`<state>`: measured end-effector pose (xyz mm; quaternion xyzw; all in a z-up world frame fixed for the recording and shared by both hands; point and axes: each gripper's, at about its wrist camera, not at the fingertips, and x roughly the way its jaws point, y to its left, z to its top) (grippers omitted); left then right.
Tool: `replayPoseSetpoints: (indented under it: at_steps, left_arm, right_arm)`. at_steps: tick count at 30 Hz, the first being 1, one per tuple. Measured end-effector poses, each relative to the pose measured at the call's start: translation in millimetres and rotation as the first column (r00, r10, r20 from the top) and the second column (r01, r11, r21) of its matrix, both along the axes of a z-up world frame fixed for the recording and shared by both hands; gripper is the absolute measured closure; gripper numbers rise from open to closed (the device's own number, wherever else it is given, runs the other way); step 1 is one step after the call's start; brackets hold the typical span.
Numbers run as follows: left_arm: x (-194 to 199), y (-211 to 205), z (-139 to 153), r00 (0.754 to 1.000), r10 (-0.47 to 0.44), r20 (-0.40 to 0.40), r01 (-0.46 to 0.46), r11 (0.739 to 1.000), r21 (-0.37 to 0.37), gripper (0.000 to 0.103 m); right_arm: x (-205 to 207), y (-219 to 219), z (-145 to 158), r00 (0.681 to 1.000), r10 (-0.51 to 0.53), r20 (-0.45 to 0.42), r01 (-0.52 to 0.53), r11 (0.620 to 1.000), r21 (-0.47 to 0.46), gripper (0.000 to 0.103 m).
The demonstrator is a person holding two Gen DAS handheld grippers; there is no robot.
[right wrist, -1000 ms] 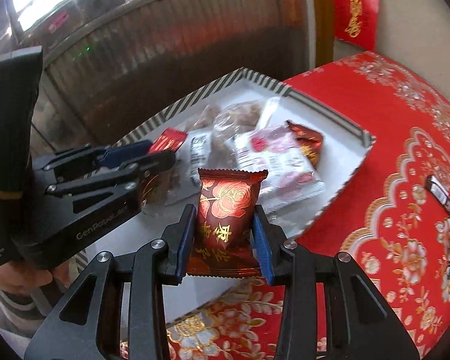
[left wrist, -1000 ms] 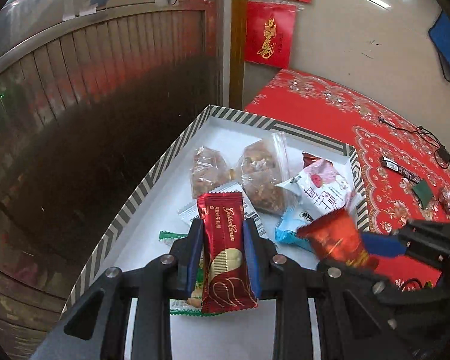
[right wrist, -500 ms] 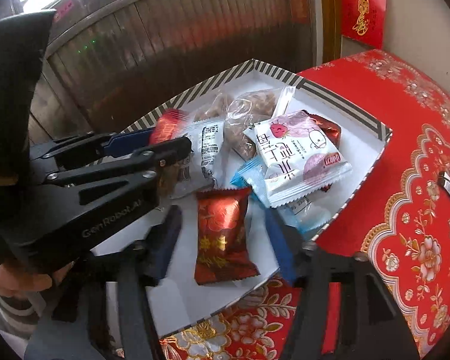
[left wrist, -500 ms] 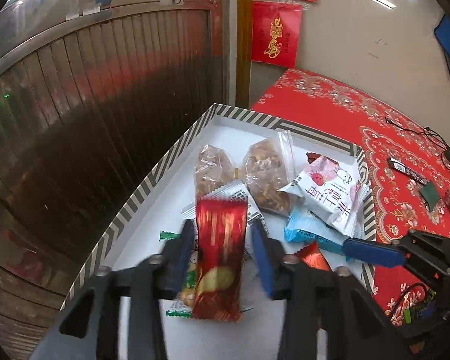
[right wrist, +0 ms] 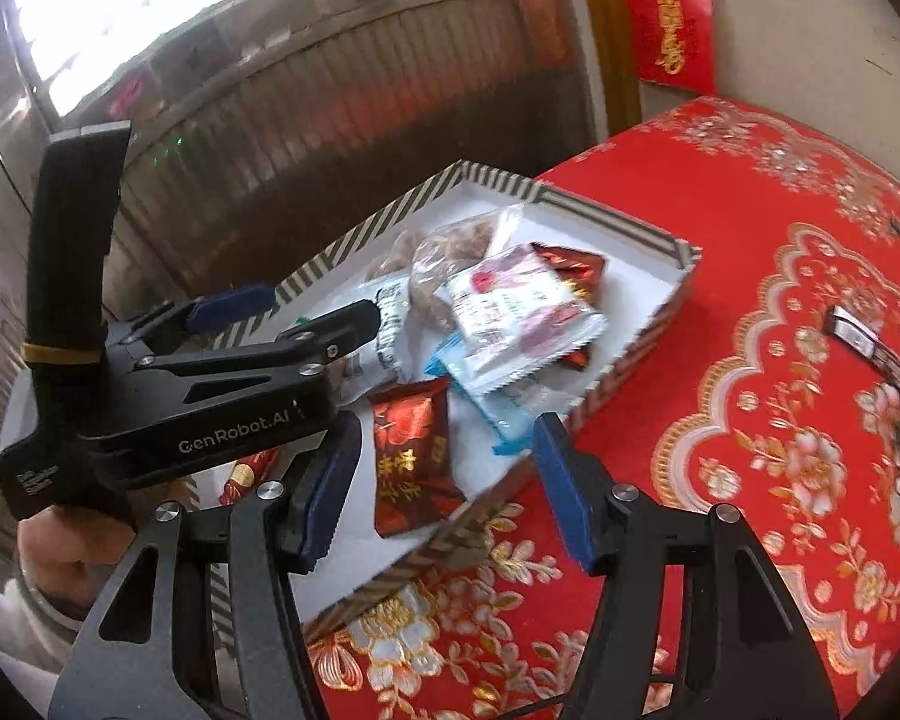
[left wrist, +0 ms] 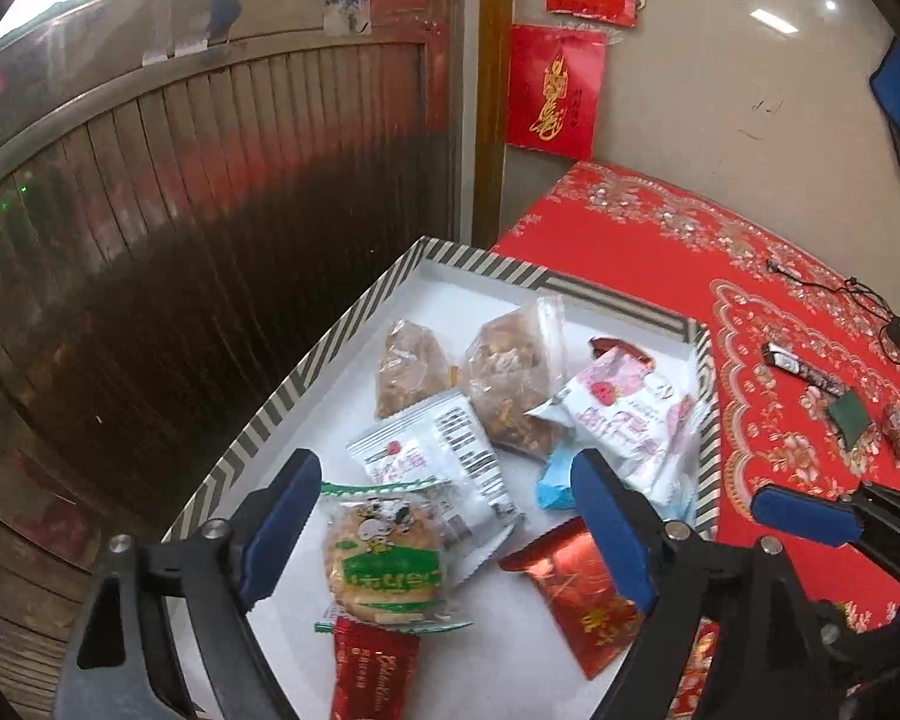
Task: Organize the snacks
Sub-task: 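Carry the chocolate bar and candy into the white box and open both tools, then withdraw both tools from the box toward the remaining snacks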
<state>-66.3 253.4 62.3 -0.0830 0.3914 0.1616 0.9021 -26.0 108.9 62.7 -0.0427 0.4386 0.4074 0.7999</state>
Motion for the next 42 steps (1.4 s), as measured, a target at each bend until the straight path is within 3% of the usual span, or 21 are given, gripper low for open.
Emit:
replayPoseSetpoints:
  at_steps: [13,28,35,42]
  left_arm:
    - [19,-58,13,0.991,-0.132,0.016,0.132,0.991,-0.006,0.012]
    - [47,-131,3,0.958,-0.282,-0.044,0.28,0.959,-0.046,0.012]
    - [28,-156,-11,0.922,-0.37,-0.111,0.358,0.927,-0.111,0.012]
    - [3,-175,-18,0.877,-0.457,-0.149,0.435,0.887,-0.156,0.012]
  right_arm:
    - [8,-89,20,0.984,-0.177,0.027,0.177,0.984,0.004,0.043]
    - [26,-213,-2,0.914,-0.406,-0.007,0.404,0.912,-0.07,0.043]
    - [27,-229,-13,0.903,-0.429,-0.04,0.427,0.903,-0.049,0.043]
    - [18,-223,-14,0.915,-0.401,-0.038,0.4,0.916,-0.039,0.043]
